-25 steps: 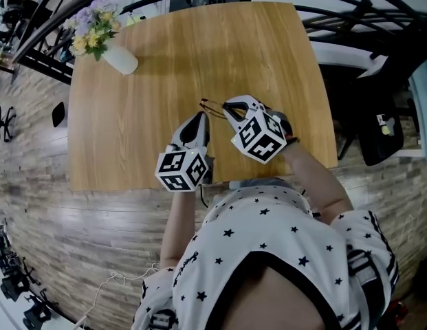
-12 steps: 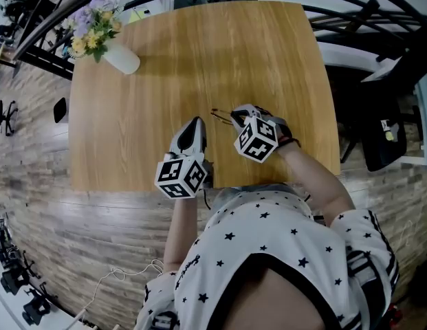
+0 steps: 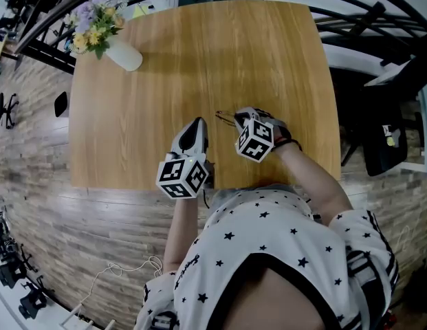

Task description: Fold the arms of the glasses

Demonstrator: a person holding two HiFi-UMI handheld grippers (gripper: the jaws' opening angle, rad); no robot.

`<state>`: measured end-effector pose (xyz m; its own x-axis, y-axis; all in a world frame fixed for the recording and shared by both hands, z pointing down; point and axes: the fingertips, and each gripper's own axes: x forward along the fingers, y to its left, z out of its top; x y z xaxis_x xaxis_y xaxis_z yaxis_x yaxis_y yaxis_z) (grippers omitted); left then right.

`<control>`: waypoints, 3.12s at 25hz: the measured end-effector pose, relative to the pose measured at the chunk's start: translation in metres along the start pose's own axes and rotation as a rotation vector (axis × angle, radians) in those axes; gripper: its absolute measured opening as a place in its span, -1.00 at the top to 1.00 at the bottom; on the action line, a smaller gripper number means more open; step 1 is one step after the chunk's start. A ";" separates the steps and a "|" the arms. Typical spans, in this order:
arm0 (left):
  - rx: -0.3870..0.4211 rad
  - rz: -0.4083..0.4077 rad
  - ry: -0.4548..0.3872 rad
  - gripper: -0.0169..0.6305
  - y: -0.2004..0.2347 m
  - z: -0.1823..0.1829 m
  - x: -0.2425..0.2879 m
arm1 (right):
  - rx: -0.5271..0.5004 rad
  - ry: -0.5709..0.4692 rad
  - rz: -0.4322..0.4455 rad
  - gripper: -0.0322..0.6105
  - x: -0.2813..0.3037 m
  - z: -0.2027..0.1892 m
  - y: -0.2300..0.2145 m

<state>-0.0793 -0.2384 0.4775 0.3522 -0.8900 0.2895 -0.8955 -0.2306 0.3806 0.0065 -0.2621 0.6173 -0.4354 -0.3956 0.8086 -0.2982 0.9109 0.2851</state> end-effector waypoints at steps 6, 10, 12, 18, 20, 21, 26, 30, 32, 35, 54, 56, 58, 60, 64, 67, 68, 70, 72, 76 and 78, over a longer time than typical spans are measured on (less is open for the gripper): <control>0.000 0.002 0.001 0.93 -0.001 0.001 0.000 | 0.005 0.004 0.020 0.83 0.000 0.001 0.006; 0.003 -0.001 0.003 0.93 -0.002 0.001 -0.002 | -0.020 0.014 0.034 0.83 0.002 0.001 0.016; 0.002 -0.002 0.004 0.93 -0.002 0.001 -0.003 | -0.030 0.019 0.030 0.83 0.004 0.000 0.019; -0.001 -0.008 0.006 0.93 -0.003 0.001 -0.007 | -0.038 0.036 0.033 0.80 0.006 -0.001 0.025; -0.002 -0.010 0.008 0.93 -0.003 0.000 -0.010 | -0.038 0.046 0.044 0.76 0.008 -0.002 0.030; -0.003 -0.011 0.009 0.93 -0.002 -0.001 -0.011 | -0.036 0.049 0.045 0.75 0.009 -0.002 0.031; -0.006 -0.012 0.008 0.93 0.001 0.000 -0.021 | -0.026 0.059 0.033 0.75 0.011 -0.001 0.032; -0.003 -0.020 0.006 0.93 -0.001 0.001 -0.031 | -0.007 0.069 0.022 0.75 0.010 -0.002 0.032; -0.001 -0.025 0.008 0.93 -0.002 0.001 -0.035 | 0.004 0.076 0.011 0.75 0.009 -0.002 0.030; 0.004 -0.035 0.009 0.93 -0.002 0.002 -0.042 | 0.041 0.076 -0.009 0.75 0.004 -0.002 0.029; 0.052 -0.132 0.032 0.93 -0.023 -0.030 -0.119 | 0.476 -0.199 -0.200 0.78 -0.109 0.029 0.072; 0.056 -0.137 0.038 0.93 -0.026 -0.037 -0.129 | 0.504 -0.240 -0.212 0.79 -0.123 0.034 0.082; 0.062 -0.141 0.042 0.93 -0.029 -0.043 -0.139 | 0.536 -0.282 -0.225 0.80 -0.137 0.038 0.093; 0.069 -0.143 0.045 0.93 -0.033 -0.050 -0.150 | 0.568 -0.319 -0.238 0.81 -0.151 0.039 0.104; 0.080 -0.148 0.043 0.93 -0.043 -0.061 -0.173 | 0.612 -0.377 -0.271 0.83 -0.179 0.040 0.127; 0.079 -0.153 0.041 0.93 -0.049 -0.068 -0.189 | 0.644 -0.416 -0.293 0.84 -0.197 0.041 0.143; 0.078 -0.153 0.041 0.93 -0.051 -0.071 -0.193 | 0.656 -0.429 -0.298 0.84 -0.202 0.040 0.148; 0.076 -0.153 0.039 0.93 -0.054 -0.076 -0.203 | 0.677 -0.455 -0.305 0.85 -0.212 0.040 0.157; 0.072 -0.151 0.034 0.93 -0.057 -0.081 -0.212 | 0.689 -0.476 -0.310 0.85 -0.222 0.038 0.167; 0.063 -0.147 0.028 0.93 -0.059 -0.092 -0.230 | 0.696 -0.513 -0.314 0.85 -0.238 0.039 0.188; 0.063 -0.146 0.028 0.93 -0.060 -0.096 -0.237 | 0.697 -0.529 -0.307 0.85 -0.243 0.041 0.197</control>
<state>-0.0828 0.0240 0.4706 0.4867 -0.8340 0.2601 -0.8492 -0.3817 0.3650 0.0191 0.0084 0.4555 -0.5324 -0.7660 0.3602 -0.8334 0.5489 -0.0643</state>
